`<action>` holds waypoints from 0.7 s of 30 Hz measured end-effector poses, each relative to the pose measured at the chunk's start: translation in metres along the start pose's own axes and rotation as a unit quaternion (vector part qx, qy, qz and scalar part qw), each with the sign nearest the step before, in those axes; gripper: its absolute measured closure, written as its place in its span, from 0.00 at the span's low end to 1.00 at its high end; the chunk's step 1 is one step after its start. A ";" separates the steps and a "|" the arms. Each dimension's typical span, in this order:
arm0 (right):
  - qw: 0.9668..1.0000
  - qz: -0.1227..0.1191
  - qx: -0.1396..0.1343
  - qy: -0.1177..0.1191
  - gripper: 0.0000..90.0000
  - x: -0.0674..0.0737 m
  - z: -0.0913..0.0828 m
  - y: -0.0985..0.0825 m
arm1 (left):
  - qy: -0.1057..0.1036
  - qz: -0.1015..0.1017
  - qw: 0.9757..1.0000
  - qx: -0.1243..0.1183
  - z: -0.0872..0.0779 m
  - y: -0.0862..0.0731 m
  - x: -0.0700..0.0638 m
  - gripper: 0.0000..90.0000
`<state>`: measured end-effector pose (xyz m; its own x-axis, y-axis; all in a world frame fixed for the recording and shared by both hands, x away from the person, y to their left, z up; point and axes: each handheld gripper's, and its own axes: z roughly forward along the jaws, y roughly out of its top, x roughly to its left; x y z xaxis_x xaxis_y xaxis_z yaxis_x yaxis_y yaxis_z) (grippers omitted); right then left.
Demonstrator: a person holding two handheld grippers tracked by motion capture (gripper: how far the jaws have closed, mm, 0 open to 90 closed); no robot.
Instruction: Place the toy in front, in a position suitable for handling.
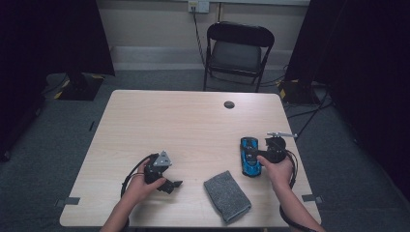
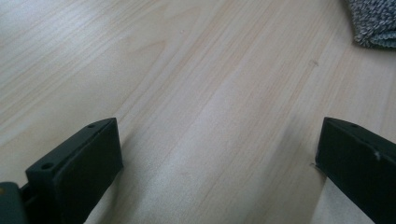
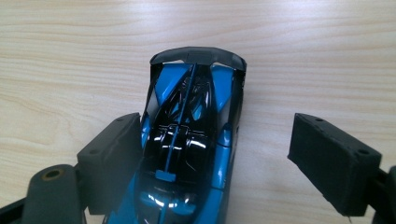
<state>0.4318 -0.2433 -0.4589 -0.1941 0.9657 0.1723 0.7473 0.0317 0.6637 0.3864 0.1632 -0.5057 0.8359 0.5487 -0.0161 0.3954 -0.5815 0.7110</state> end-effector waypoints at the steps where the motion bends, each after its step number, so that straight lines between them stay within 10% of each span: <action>1: 1.000 0.002 0.001 0.002 0.18 0.001 0.002 0.000 | 0.000 0.000 1.000 0.000 0.000 0.000 0.000 0.00; 21: 1.000 0.019 0.003 -0.018 0.19 0.017 0.028 0.009 | 0.001 0.000 1.000 0.002 0.000 0.000 0.000 0.00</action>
<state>0.4533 -0.2194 -0.4707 -0.1434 0.9748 0.1710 0.7573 -0.0032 0.6530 0.3864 0.1632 -0.5055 0.8354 0.5495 -0.0147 0.3963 -0.5835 0.7088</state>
